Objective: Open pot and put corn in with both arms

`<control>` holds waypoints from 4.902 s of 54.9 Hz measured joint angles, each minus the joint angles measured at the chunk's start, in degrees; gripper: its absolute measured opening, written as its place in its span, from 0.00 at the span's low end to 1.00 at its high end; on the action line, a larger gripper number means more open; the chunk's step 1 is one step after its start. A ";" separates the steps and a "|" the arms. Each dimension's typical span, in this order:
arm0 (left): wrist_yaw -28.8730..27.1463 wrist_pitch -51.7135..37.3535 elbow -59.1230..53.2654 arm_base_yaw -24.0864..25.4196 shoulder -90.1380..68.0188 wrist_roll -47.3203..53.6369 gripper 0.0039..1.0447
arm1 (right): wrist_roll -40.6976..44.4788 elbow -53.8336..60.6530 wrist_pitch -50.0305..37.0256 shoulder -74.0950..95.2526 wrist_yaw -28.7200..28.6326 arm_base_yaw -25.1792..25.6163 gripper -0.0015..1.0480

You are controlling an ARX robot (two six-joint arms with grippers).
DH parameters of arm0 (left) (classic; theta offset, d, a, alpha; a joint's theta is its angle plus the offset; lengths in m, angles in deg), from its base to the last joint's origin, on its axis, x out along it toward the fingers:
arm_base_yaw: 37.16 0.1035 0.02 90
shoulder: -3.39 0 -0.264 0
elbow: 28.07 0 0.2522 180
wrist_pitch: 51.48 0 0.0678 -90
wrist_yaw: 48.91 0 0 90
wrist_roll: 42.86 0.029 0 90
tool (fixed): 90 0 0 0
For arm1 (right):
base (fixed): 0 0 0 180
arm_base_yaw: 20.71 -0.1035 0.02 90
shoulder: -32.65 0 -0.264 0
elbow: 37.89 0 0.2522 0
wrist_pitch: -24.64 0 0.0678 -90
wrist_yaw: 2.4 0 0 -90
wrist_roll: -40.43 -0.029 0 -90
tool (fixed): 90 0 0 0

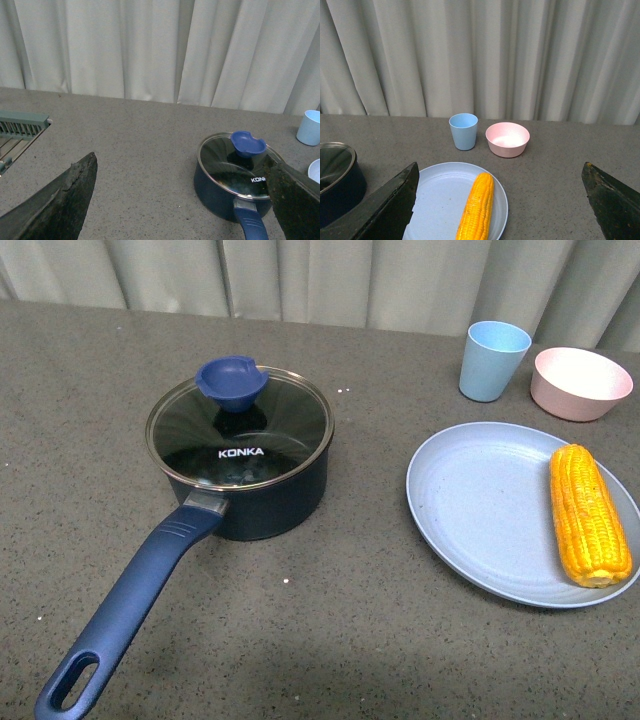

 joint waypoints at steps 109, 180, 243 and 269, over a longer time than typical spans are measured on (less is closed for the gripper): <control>0.00 0.00 0.00 0.00 0.00 -0.02 0.94 | 0.00 0.00 0.00 0.00 -0.02 0.00 0.91; -10.69 -61.16 29.05 -17.66 -102.64 -14.64 0.94 | 0.00 0.00 0.00 0.00 -0.02 0.04 0.91; -6.43 -63.69 41.79 -21.24 -121.94 -7.89 0.56 | 0.00 0.00 0.00 0.00 0.00 0.04 0.91; -3.78 -66.86 37.70 -8.92 -114.95 -9.97 0.56 | 0.00 0.00 0.00 0.00 -0.02 0.04 0.91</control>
